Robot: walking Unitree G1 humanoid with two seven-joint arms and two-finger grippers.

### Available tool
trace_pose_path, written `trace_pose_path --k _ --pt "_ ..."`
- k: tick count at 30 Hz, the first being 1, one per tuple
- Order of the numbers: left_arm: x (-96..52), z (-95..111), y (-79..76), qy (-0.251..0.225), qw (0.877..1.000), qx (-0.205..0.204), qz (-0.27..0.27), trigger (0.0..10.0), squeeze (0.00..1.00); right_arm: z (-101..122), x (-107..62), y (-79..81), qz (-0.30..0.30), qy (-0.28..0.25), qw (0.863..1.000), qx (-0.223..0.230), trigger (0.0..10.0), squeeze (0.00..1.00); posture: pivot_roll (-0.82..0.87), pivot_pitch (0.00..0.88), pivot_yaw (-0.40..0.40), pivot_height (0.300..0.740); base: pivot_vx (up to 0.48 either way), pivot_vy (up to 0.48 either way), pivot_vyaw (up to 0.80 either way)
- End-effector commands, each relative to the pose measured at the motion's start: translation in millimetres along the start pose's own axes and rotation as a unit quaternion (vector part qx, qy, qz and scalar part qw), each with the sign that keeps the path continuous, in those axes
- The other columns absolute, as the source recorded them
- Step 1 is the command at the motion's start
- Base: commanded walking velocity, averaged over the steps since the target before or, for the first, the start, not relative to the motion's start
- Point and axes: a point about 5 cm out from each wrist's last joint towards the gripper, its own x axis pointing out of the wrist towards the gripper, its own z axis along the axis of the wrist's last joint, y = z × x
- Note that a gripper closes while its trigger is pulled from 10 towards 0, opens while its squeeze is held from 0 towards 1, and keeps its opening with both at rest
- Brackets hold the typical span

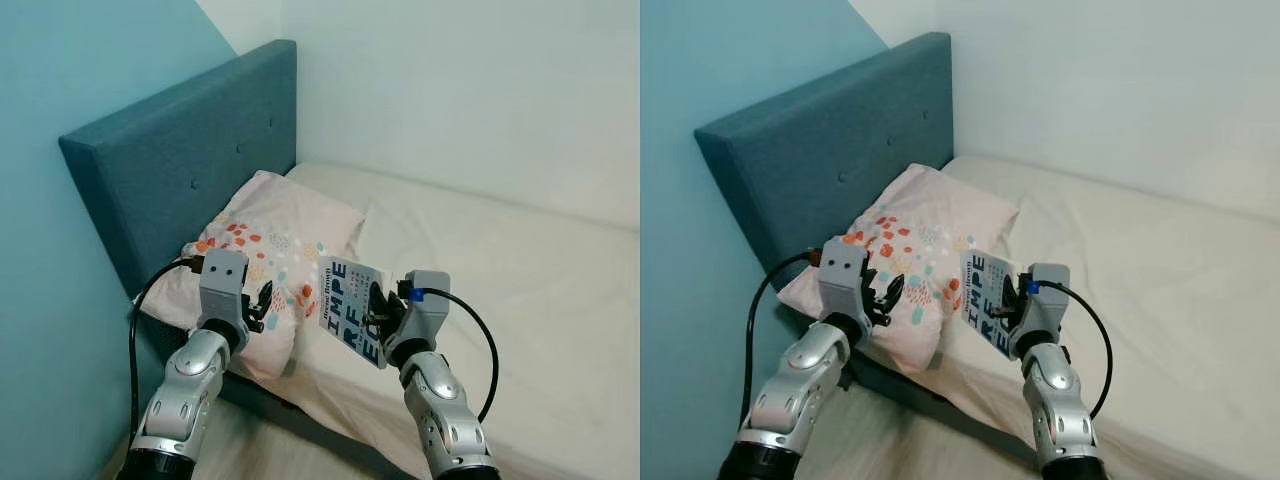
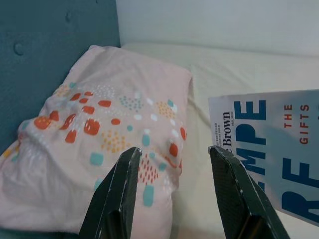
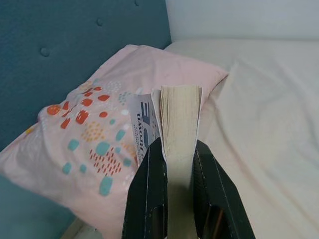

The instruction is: Clean up the room

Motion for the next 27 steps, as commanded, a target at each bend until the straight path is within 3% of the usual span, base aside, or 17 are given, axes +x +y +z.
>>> trace_pose_path --k 1,16,27 --pt "-1.1 -1.6 -1.4 0.000 1.000 -0.006 -0.001 10.0 0.00 9.7 2.2 1.1 0.004 -0.019 1.000 0.000 10.0 0.00 -0.01 0.000 -0.052 0.740 0.334 0.000 0.00" --pt "-0.2 -1.4 -0.5 -0.001 1.000 -0.005 -0.003 10.0 0.00 9.1 2.0 1.7 0.004 -0.016 1.000 -0.002 10.0 0.00 -0.01 0.000 -0.048 0.740 0.327 0.000 0.00" --pt "0.4 -0.1 0.9 -0.010 1.000 0.000 -0.006 10.0 0.00 8.5 1.3 2.6 0.004 -0.015 1.000 -0.001 10.0 0.00 -0.01 0.000 -0.043 0.740 0.000 0.000 0.00"
